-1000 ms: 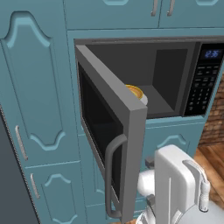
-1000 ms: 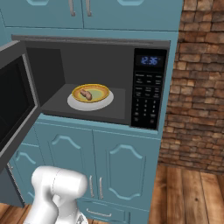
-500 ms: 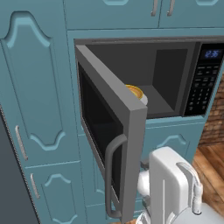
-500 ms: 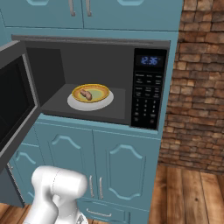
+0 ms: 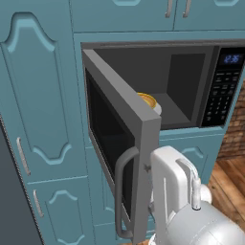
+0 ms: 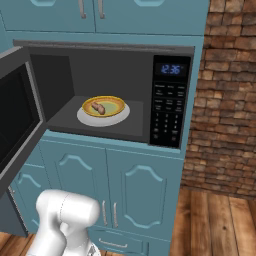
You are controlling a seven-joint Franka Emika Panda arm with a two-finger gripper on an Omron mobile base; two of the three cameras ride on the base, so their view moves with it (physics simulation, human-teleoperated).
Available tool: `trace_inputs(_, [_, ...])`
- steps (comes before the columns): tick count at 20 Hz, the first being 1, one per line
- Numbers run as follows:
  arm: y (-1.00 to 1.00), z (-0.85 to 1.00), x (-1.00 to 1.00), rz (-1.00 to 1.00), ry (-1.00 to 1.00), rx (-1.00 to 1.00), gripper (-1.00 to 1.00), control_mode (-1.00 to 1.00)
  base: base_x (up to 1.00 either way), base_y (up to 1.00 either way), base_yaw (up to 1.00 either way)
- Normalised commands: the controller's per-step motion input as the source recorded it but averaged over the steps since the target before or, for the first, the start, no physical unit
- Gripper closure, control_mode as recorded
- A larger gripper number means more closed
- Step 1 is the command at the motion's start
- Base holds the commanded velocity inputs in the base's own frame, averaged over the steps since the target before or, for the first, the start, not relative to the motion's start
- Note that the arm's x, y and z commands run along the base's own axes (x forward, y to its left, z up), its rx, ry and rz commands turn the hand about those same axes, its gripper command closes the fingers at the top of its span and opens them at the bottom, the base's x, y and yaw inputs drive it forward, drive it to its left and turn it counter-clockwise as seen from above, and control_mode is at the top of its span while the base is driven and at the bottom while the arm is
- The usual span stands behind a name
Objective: Pick the potato from the counter and place it in the microwave. Then turn on the microwave.
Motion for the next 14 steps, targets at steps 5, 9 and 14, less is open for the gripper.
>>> trace_inputs(5, [0.08,-0.09,0.17,0.0,-0.05,0.0,-1.0,-1.0,0.0,0.0,0.0])
trace_inputs(9, [0.03,-0.09,0.11,0.0,-0.04,0.0,-1.0,-1.0,0.0,0.0,0.0])
trace_inputs(14, [0.0,-0.09,0.15,-0.02,0.0,0.0,-1.0,-1.0,0.0,0.0,0.0])
